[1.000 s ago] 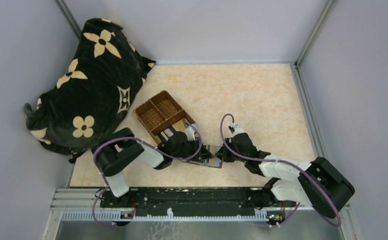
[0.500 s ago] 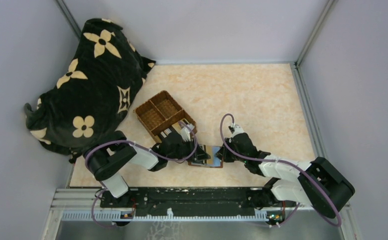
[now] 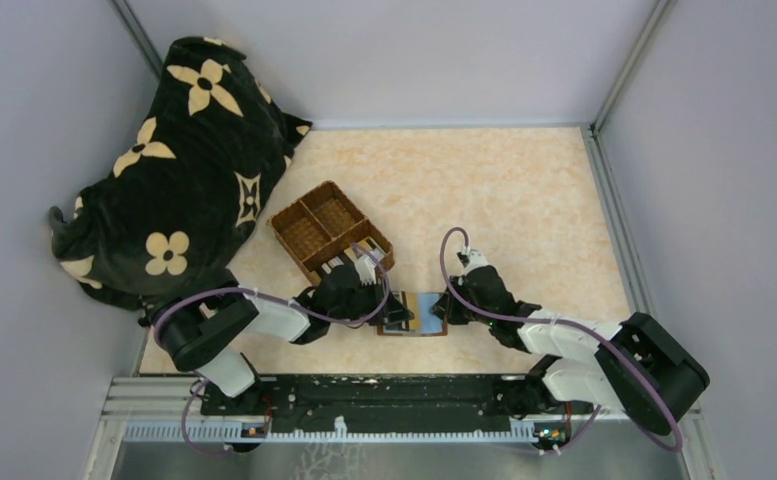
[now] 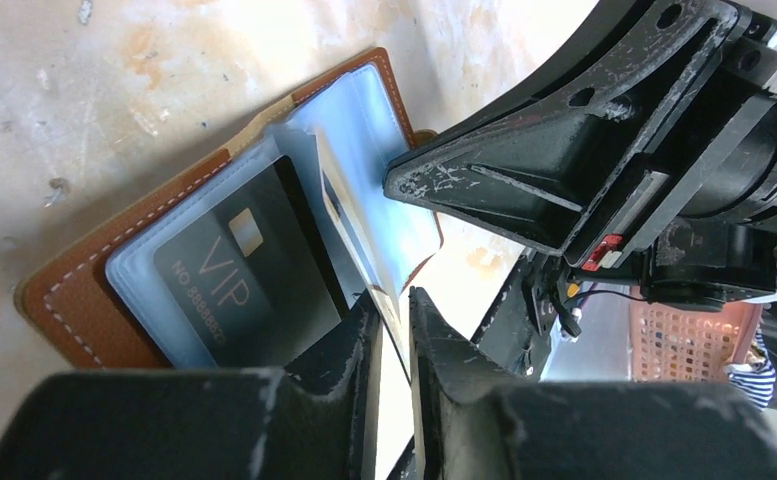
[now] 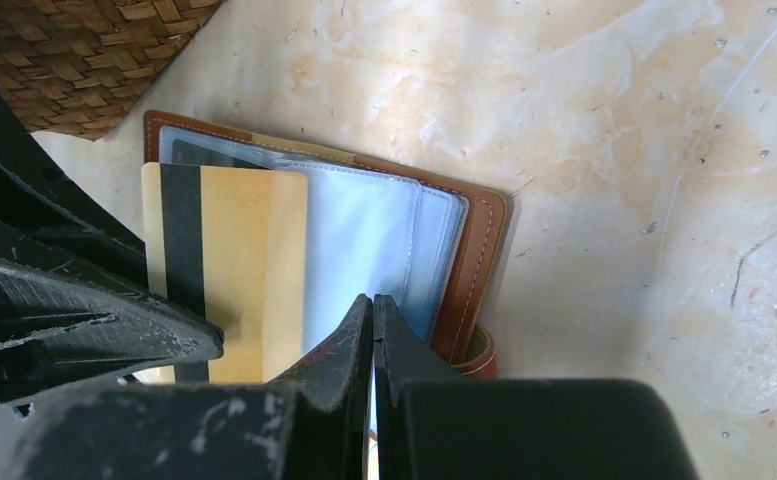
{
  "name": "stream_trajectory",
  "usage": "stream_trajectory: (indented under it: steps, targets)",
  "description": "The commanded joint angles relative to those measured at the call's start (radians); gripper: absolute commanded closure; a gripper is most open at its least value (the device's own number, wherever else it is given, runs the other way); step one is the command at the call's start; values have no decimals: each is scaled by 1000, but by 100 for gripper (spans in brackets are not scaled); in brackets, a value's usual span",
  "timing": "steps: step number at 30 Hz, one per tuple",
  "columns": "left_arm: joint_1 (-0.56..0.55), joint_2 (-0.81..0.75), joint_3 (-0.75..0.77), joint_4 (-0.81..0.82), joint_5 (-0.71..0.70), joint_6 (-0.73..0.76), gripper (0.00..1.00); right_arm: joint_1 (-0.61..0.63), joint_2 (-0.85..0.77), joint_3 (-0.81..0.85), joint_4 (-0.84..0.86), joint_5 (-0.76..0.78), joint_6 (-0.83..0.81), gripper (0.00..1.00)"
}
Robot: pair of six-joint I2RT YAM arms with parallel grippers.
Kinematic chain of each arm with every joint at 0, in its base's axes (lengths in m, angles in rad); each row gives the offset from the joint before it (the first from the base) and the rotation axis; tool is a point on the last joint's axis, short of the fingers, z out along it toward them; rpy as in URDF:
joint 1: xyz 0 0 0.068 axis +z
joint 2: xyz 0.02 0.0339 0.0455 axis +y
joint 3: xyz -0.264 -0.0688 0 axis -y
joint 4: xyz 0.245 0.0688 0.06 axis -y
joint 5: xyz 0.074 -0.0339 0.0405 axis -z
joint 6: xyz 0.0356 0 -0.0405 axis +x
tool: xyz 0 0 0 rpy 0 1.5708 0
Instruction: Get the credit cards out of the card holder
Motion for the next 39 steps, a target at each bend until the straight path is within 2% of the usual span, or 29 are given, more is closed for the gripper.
stream_trajectory:
  steps: [1,3,5,14,21,26,29,34,39]
  targets:
    - [5,-66,-12,-67,-26,33,81,0,32,-18,-76,15,-13,100]
    - [5,-86,-17,-99,-36,40,88,0,32,-19,-73,14,-13,100]
    - [6,-104,-15,-137,-43,52,99,0,36,-18,-71,14,-13,100]
    - [4,-212,-15,-253,-71,94,100,1,20,-11,-64,-10,-12,100]
    - [6,-314,-10,-338,-136,118,100,1,-81,-27,19,-156,-42,98]
    - [12,-373,-46,-230,-119,74,100,0,-272,-101,181,-264,-21,72]
    - [13,-380,-57,-155,-88,64,100,0,-368,-104,180,-296,-27,63]
    - [13,-343,-74,8,25,38,100,2,-393,-69,163,-363,-58,55]
    - [12,-293,-102,213,103,-3,100,2,-347,-38,179,-392,-83,54]
